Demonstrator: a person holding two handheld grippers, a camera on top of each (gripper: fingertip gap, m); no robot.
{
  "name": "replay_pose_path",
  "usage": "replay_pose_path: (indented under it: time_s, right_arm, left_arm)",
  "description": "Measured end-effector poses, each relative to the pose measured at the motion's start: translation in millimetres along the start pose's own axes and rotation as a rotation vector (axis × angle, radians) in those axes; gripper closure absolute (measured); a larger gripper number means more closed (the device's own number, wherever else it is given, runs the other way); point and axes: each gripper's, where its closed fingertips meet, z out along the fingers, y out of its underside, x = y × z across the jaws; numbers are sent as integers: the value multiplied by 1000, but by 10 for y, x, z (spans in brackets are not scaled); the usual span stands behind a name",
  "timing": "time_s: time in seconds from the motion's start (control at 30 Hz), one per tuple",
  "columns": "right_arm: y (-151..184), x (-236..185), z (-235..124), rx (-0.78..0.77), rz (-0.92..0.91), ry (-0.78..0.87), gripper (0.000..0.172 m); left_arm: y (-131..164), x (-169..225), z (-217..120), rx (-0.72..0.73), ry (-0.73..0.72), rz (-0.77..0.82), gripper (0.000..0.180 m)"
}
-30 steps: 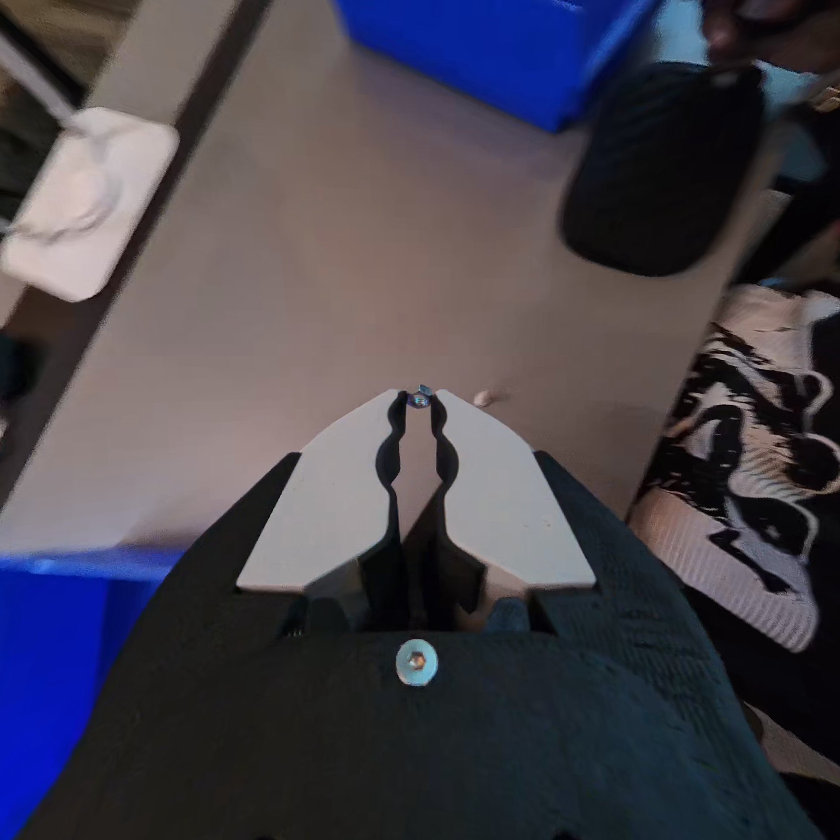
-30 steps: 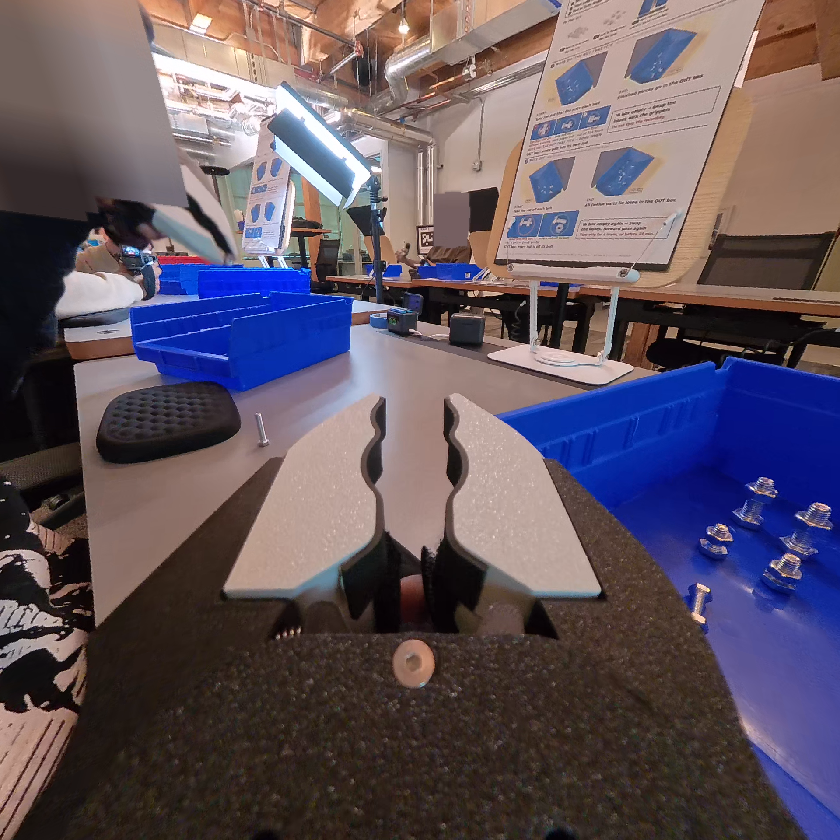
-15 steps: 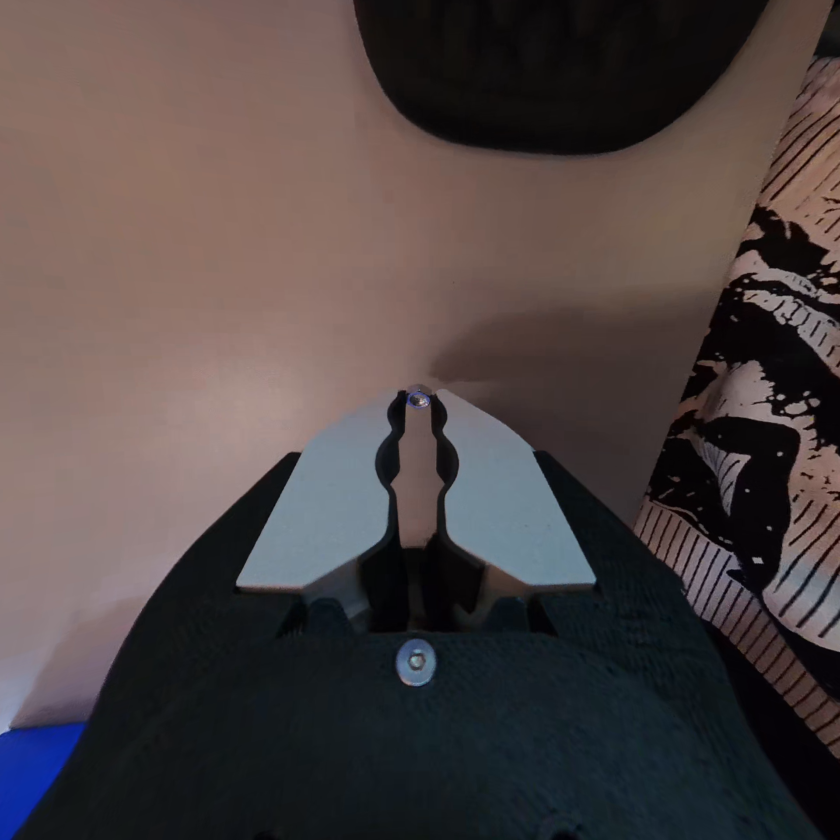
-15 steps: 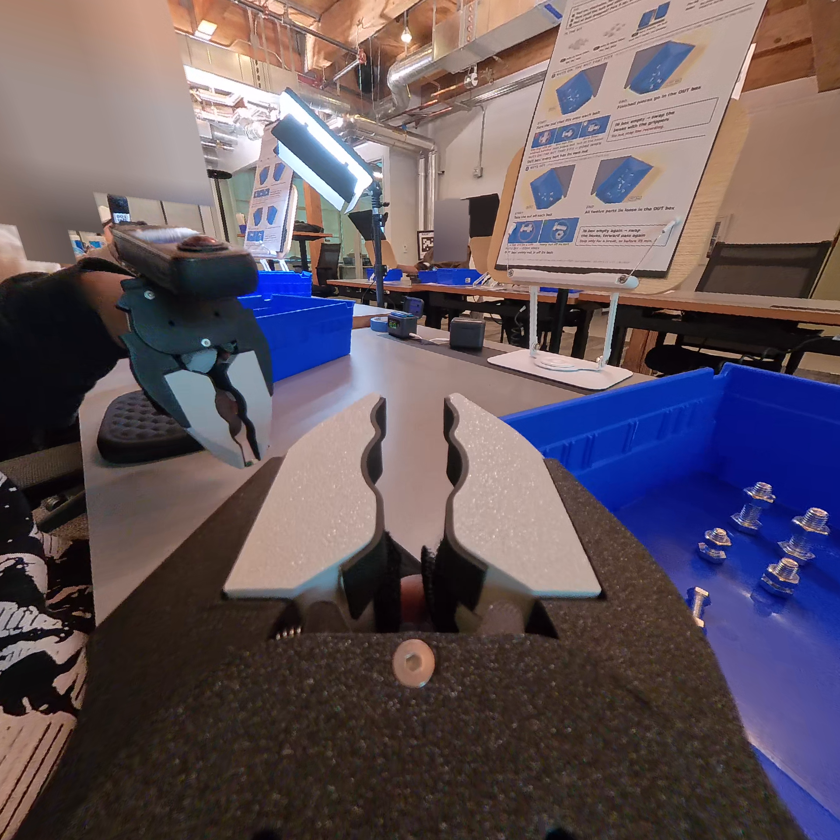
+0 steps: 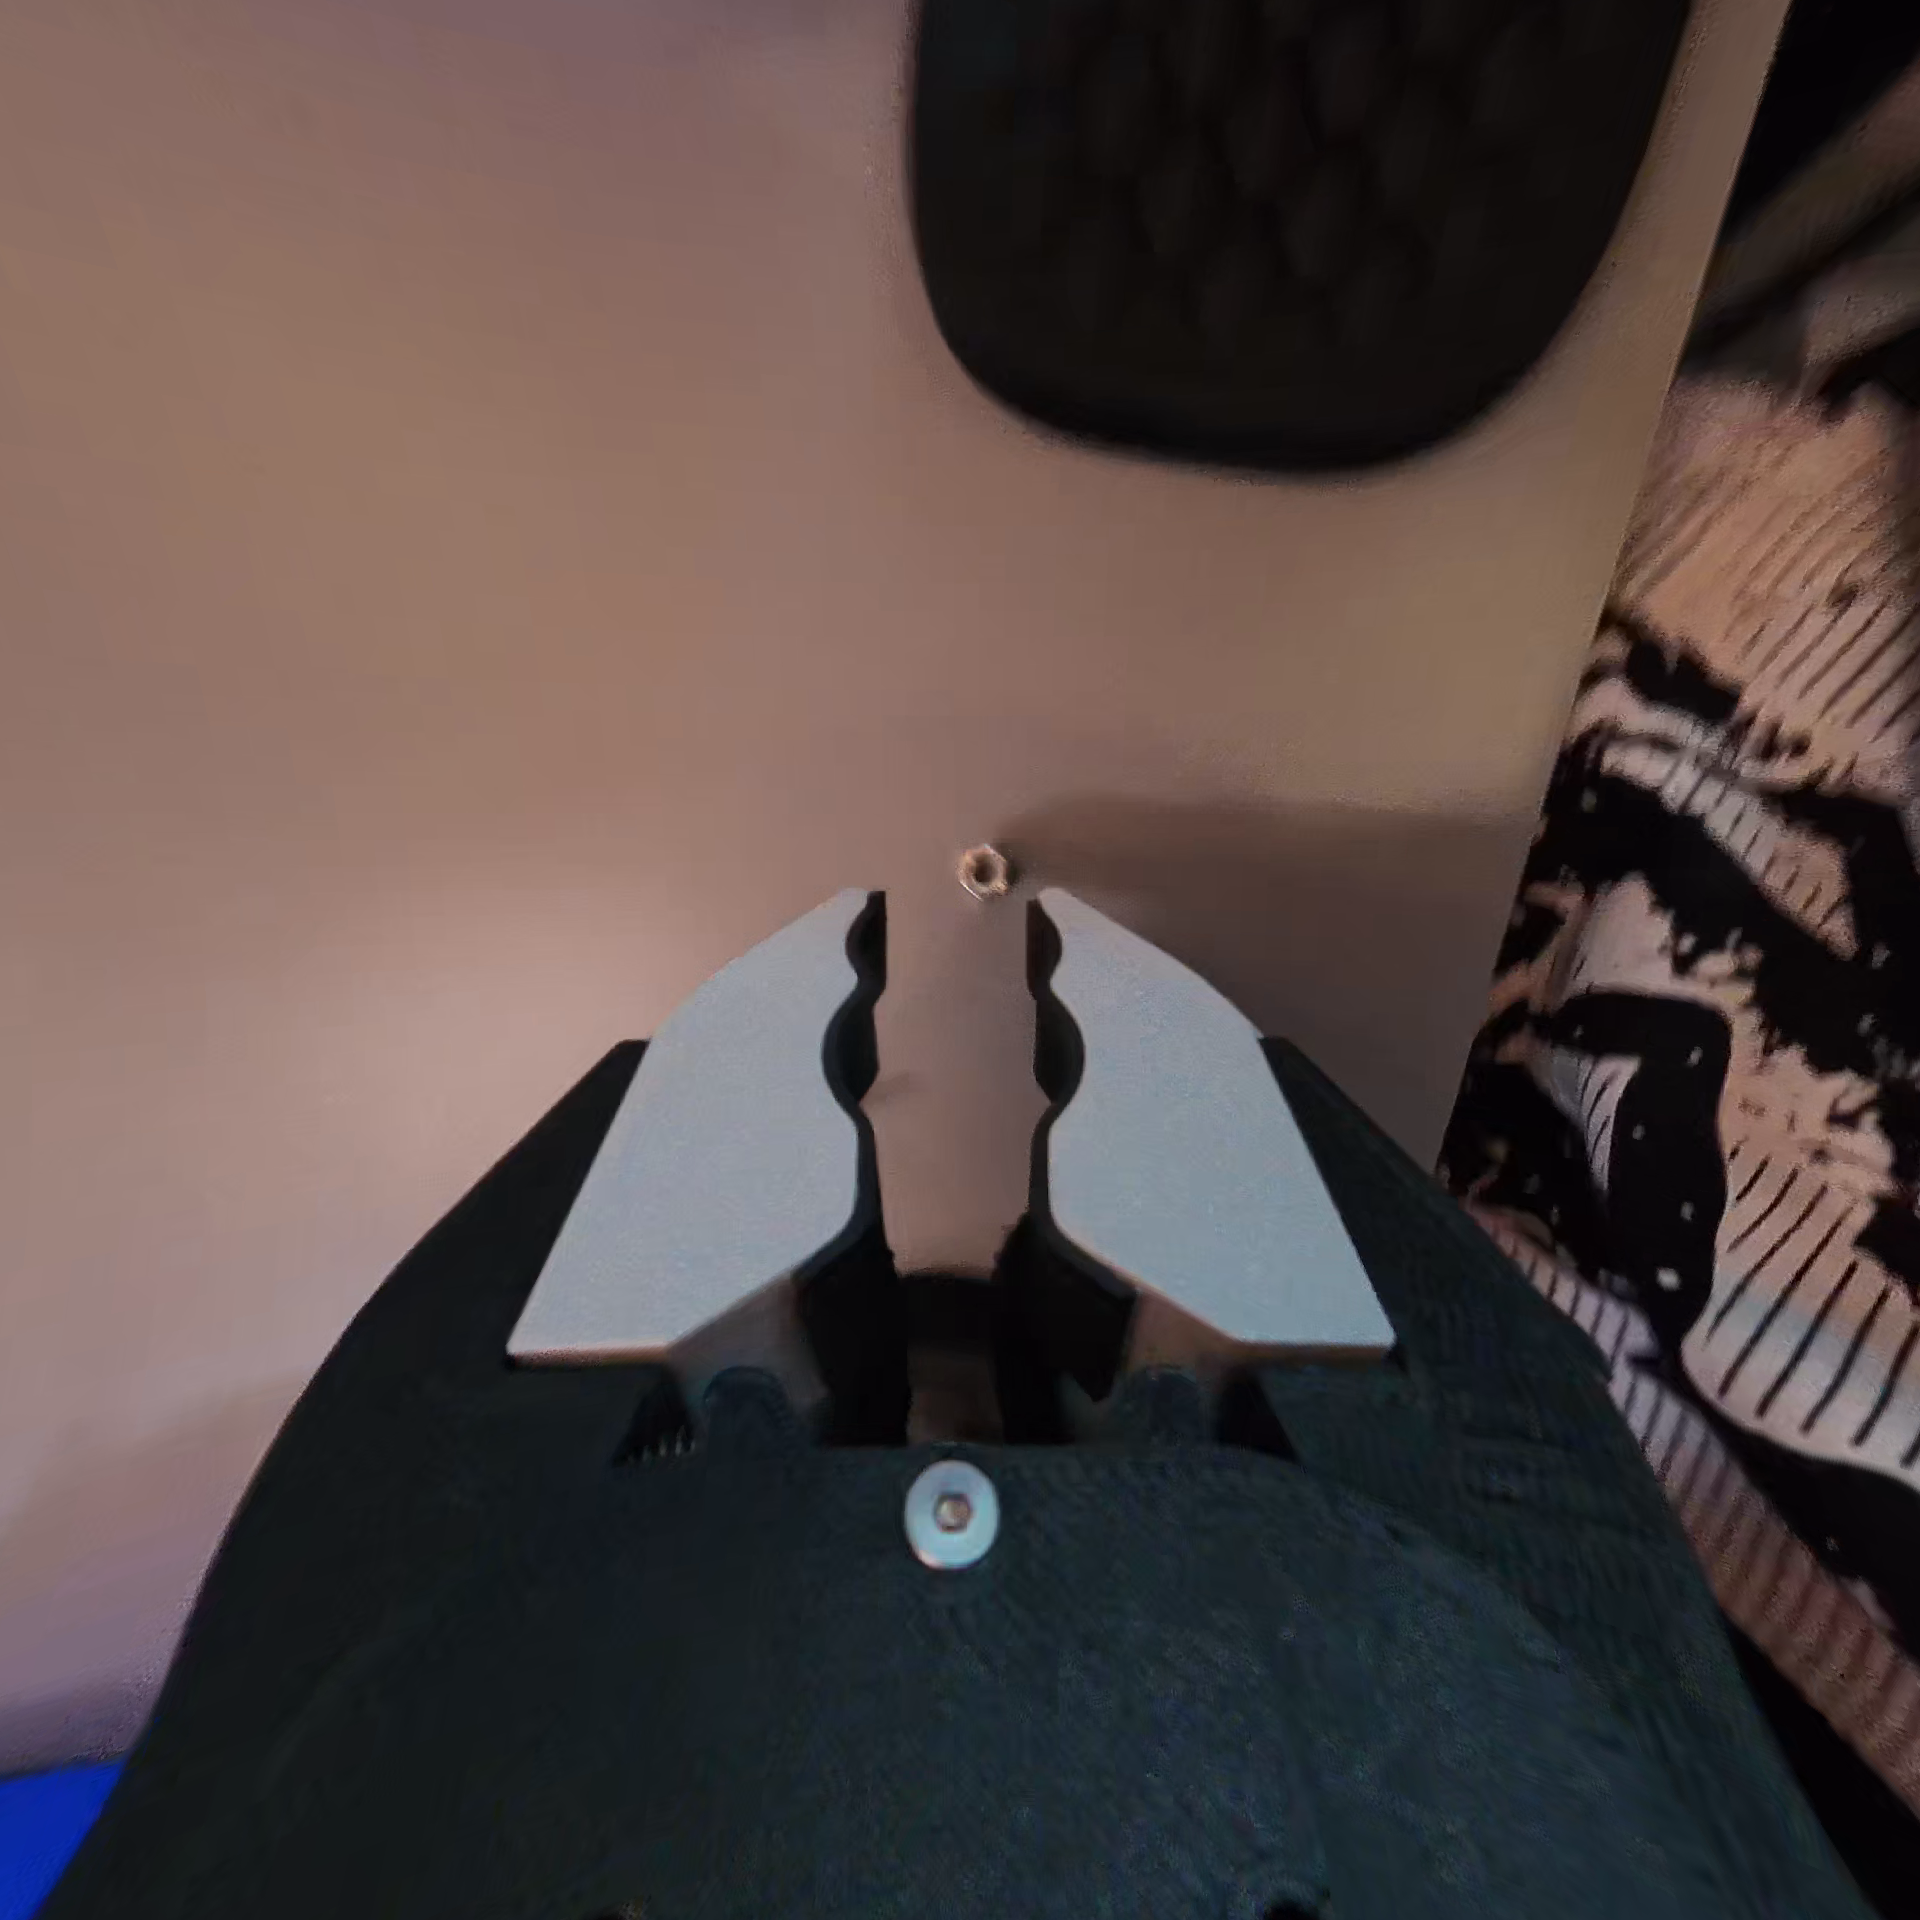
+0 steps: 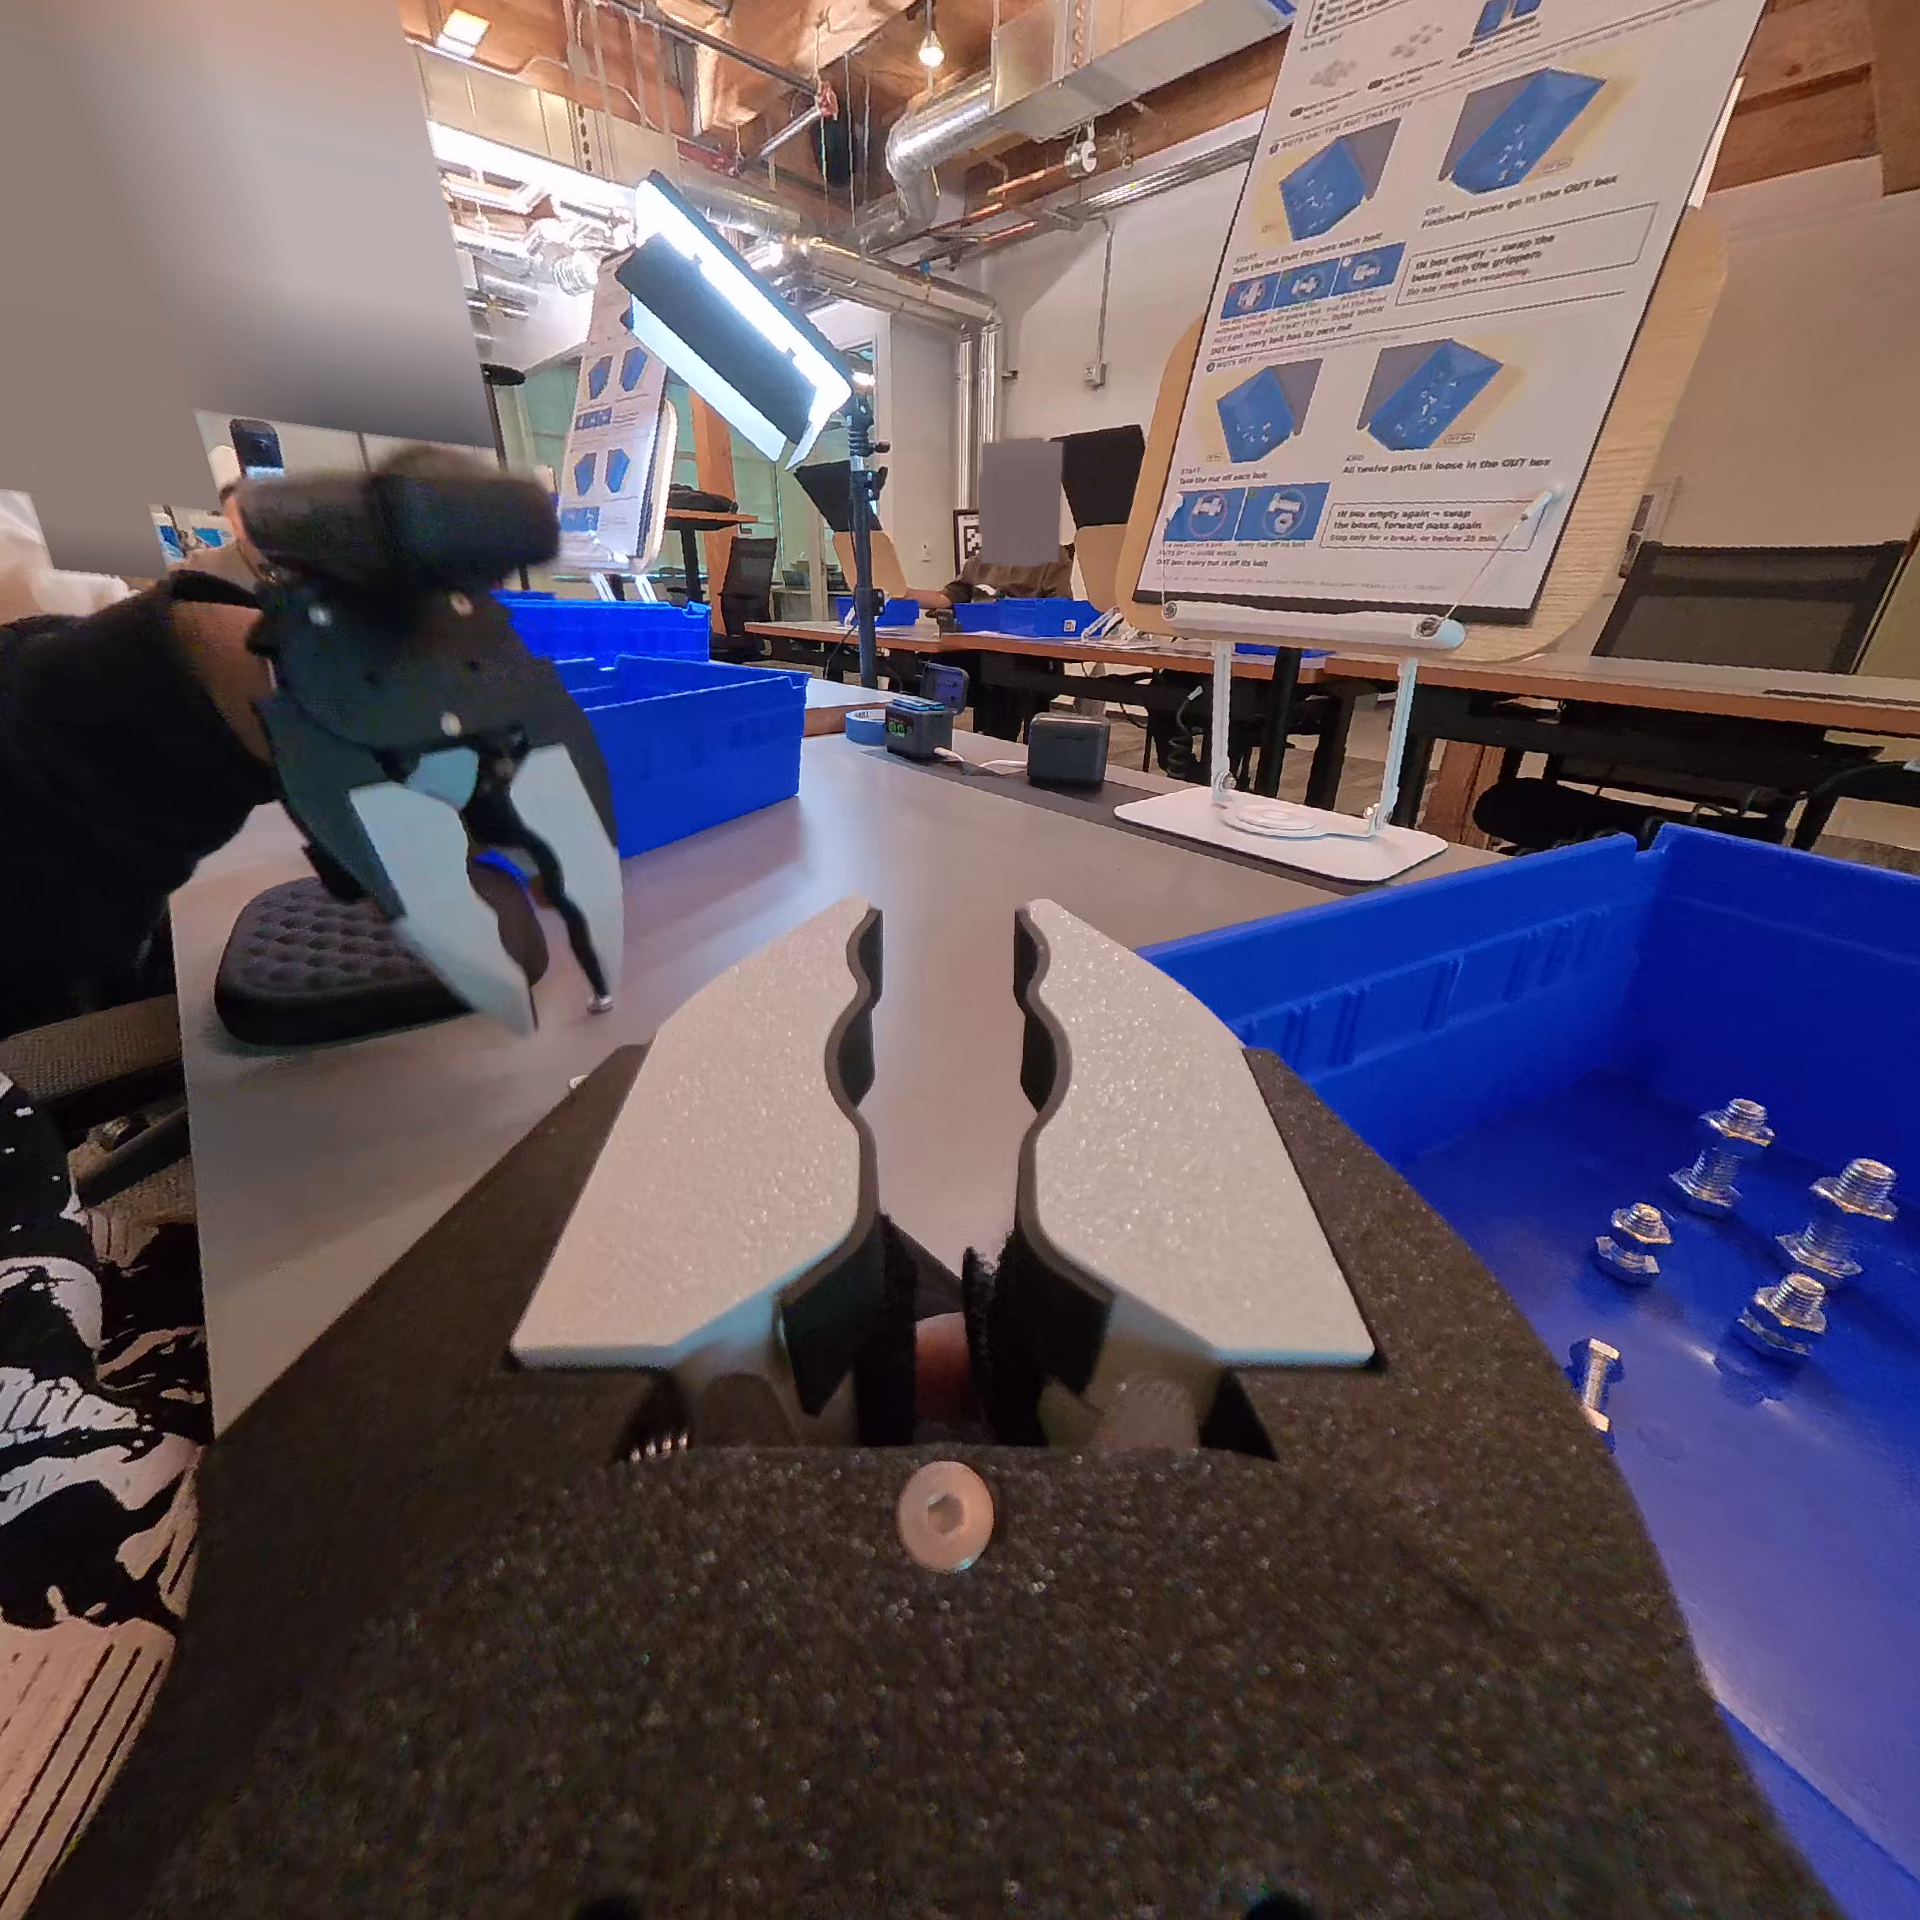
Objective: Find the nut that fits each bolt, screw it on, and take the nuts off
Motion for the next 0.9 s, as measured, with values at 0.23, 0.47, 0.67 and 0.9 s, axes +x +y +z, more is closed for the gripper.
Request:
replay_pose_path:
  time_s: [0.23, 0.47, 0.67, 0.9]
  right_arm:
    - [96, -25, 74, -84, -12, -13, 146]
    - [202, -317, 404, -267, -50, -83, 142]
    - [417, -1229, 1073, -424, -40, -370, 142]
    - [924, -1542, 1575, -595, -49, -437, 150]
  left_arm:
    - [-305, -419, -1122, 1096, -111, -321, 141]
    - [122, -412, -1469, 1467, -147, -309, 133]
    - [216, -379, -1381, 1441, -127, -293, 131]
    - [247, -323, -1374, 1449, -72, -308, 131]
